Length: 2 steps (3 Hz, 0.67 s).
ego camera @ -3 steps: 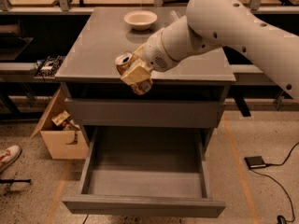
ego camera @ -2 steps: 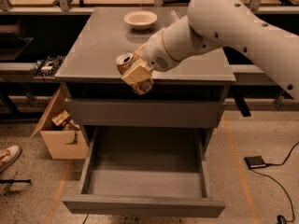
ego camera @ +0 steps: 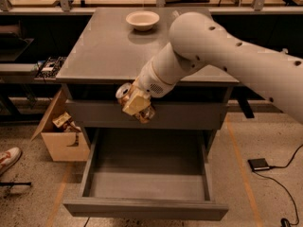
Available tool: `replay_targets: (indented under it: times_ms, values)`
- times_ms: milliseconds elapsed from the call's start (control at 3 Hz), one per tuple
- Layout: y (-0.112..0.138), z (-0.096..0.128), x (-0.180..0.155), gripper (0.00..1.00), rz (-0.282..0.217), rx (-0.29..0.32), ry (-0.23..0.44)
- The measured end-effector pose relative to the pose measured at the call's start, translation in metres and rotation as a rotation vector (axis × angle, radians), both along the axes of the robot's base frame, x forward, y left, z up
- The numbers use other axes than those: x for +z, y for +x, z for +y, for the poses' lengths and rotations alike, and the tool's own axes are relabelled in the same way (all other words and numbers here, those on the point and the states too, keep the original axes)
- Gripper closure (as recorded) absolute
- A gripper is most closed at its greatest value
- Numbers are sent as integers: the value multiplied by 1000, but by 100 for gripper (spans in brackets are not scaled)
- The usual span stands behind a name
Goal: Place orange can into middle drawer
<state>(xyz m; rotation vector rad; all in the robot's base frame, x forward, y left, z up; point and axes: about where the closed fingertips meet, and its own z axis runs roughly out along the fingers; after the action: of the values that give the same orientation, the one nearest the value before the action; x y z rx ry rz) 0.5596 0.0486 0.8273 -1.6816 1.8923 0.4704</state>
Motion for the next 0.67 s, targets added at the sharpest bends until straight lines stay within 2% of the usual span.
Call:
replay_targets:
  times_ms: [333, 667]
  values:
    - [-26, -11, -63, 100, 88, 60, -177]
    - [-44, -40, -140, 100, 155, 88, -358]
